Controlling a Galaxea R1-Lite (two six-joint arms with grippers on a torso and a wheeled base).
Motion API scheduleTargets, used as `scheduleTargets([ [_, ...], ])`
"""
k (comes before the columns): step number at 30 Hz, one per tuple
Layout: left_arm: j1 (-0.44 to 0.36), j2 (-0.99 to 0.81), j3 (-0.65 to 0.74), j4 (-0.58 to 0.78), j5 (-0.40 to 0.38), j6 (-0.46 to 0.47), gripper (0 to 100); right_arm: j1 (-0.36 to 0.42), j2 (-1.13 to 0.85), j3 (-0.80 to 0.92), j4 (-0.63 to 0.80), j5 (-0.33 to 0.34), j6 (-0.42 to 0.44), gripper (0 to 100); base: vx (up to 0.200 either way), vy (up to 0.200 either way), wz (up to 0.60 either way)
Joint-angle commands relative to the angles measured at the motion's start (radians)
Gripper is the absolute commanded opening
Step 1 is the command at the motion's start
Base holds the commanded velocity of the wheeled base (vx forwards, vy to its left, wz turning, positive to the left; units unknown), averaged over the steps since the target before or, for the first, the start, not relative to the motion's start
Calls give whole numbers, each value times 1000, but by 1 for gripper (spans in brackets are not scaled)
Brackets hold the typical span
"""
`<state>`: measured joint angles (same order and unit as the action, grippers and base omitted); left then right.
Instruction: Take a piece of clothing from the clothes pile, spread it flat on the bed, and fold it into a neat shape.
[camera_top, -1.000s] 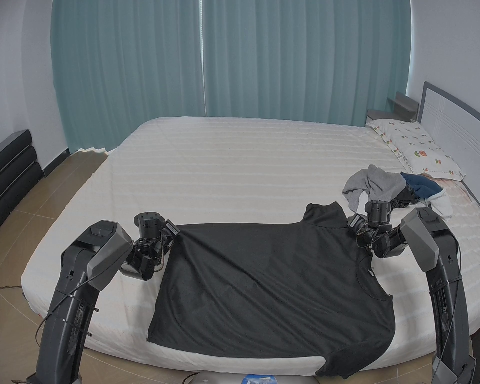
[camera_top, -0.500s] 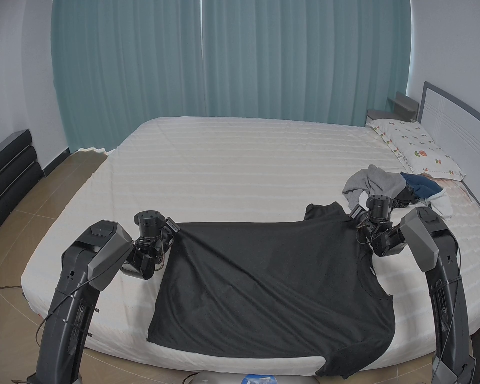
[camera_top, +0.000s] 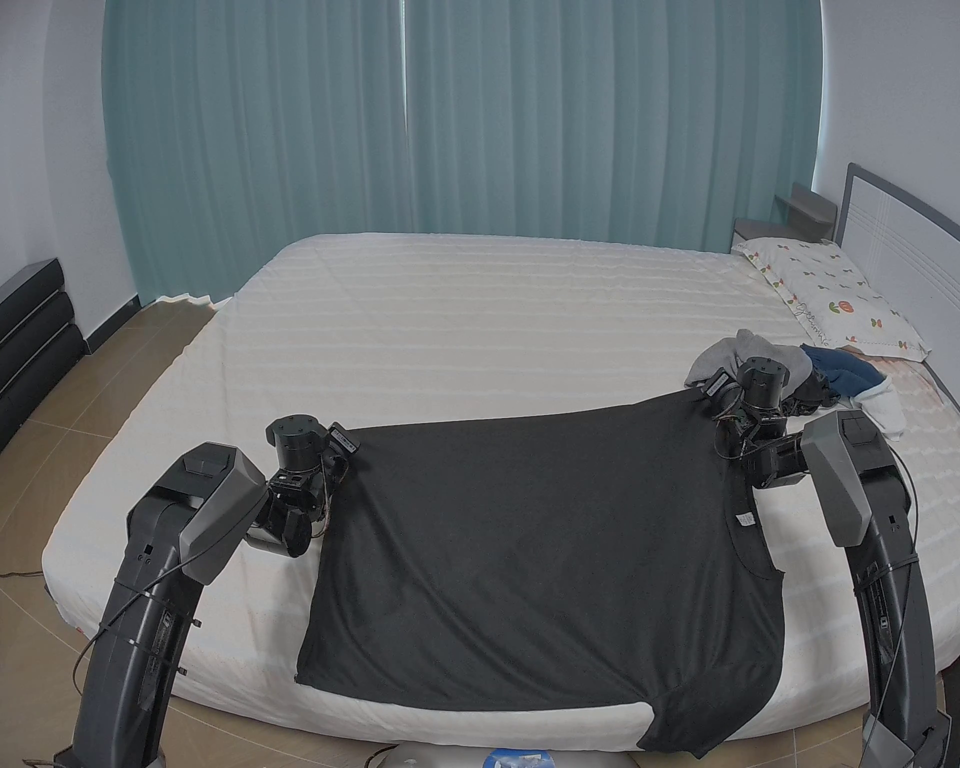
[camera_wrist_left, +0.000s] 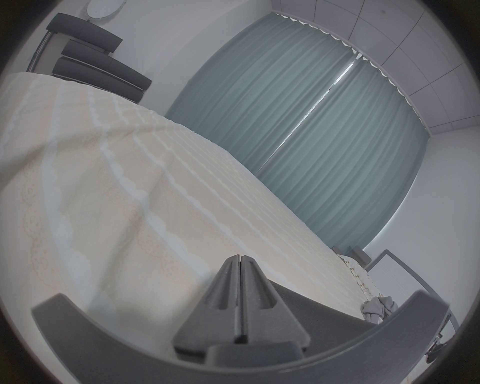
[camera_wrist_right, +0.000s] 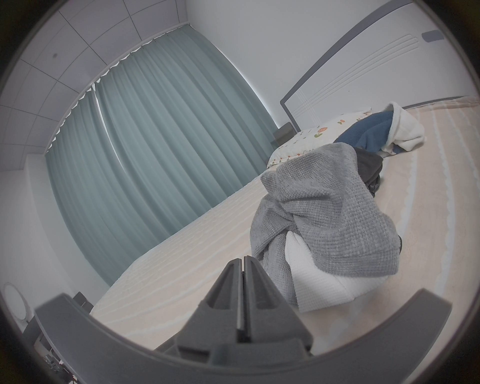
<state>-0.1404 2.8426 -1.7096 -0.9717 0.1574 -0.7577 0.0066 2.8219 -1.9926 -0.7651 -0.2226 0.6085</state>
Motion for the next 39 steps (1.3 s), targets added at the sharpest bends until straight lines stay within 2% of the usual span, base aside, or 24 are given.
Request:
scheduleTargets([
  [1, -2, 9, -1, 4, -1, 0, 0, -2, -1, -7, 0, 5, -4, 0, 0, 0, 0],
  [10, -2, 15, -1, 5, -6, 18, 0, 1, 70, -7, 12, 5, -58, 0, 0, 0, 0],
  [21, -7, 15, -1, 45, -12, 20, 0, 4, 103, -7, 13, 2, -58, 0, 0, 0, 0],
  [22, -7, 15, -1, 47, -12, 20, 100, 3, 108, -7, 13, -1, -58, 0, 0, 0, 0],
  [27, -7, 15, -1, 45, -12, 20, 100, 3, 113, -7, 20, -6, -59, 0, 0, 0, 0],
  [28, -7, 15, 1, 42, -12, 20, 100, 4, 113, -7, 18, -6, -61, 100, 0, 0, 0],
  [33, -7, 8, 11, 36, -10, 20, 100, 6, 82, -6, 18, -11, -59, 100, 0, 0, 0],
  [39, -7, -22, 57, -22, 4, 17, 100, -14, -62, 169, -39, -6, -53, 100, 0, 0, 0],
])
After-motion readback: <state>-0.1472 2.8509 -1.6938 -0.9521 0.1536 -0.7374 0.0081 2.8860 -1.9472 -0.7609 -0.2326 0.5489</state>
